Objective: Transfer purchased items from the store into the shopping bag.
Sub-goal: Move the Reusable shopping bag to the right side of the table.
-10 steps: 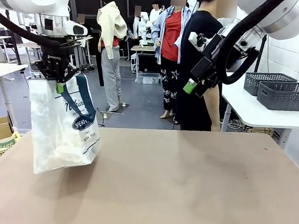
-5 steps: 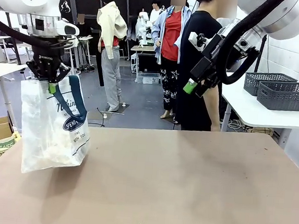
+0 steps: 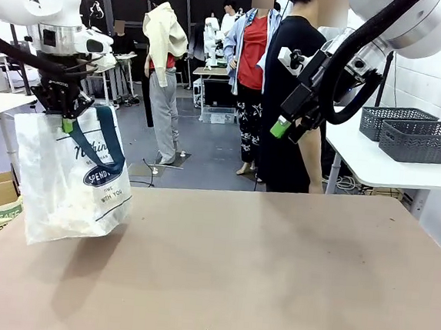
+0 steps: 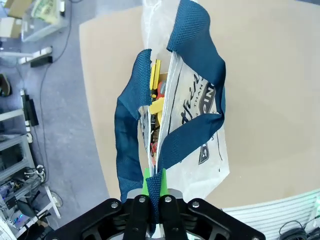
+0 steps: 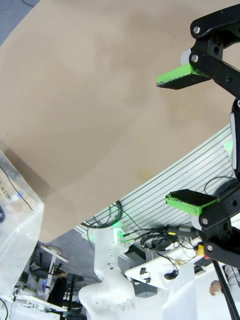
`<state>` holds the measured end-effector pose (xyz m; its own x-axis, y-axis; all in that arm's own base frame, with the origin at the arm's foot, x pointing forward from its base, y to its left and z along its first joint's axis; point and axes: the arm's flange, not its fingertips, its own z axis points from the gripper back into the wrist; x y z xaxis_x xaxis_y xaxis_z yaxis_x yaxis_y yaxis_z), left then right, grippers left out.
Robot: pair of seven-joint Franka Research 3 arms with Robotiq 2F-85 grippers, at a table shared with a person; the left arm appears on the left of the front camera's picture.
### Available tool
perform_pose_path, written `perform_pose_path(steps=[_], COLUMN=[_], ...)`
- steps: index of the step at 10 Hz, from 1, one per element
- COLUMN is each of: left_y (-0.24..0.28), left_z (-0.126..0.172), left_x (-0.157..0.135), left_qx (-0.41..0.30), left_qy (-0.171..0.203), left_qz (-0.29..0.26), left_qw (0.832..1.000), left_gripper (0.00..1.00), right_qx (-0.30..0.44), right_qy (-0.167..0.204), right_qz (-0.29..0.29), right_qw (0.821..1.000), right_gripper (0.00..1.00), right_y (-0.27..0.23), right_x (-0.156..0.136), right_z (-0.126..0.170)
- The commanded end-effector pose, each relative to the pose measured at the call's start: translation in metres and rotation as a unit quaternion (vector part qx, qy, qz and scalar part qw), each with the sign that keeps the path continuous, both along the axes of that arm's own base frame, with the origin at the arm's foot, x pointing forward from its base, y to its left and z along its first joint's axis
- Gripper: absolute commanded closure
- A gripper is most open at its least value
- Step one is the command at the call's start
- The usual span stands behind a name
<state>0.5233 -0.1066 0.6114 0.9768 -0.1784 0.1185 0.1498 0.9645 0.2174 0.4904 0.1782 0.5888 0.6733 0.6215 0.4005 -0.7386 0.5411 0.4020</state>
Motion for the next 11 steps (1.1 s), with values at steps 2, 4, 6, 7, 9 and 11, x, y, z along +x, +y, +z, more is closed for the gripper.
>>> perform_pose_path(steps=[2,4,6,7,9,11], left_y=[0.027,0.041,0.055,0.066,0.087,0.093], left_z=[-0.003,-0.009,-0.018,-0.022,-0.036,-0.049], left_x=[0.010,0.013,0.016,0.016,0.017,0.012], left_qx=[0.011,0.008,0.016,0.020,0.032,0.028], left_qy=[-0.049,-0.053,-0.071,-0.092,-0.092,-0.079], left_qz=[0.020,0.017,-0.002,-0.010,0.008,0.012], left_qw=[0.999,0.998,0.997,0.995,0.995,0.996], left_gripper=[1.00,1.00,1.00,1.00,1.00,1.00], right_qx=[-0.002,-0.002,-0.002,-0.002,-0.002,-0.002], right_qy=[0.006,0.006,0.006,0.006,0.006,0.006], right_qz=[-0.004,-0.004,-0.004,-0.004,-0.004,-0.004], right_qw=[1.000,1.000,1.000,1.000,1.000,1.000], right_gripper=[0.00,0.00,0.00,0.00,0.00,0.00], right_y=[0.002,0.002,0.002,0.002,0.002,0.002], right_x=[-0.001,-0.001,-0.001,-0.001,-0.001,-0.001], right_z=[0.000,0.000,0.000,0.000,0.000,0.000])
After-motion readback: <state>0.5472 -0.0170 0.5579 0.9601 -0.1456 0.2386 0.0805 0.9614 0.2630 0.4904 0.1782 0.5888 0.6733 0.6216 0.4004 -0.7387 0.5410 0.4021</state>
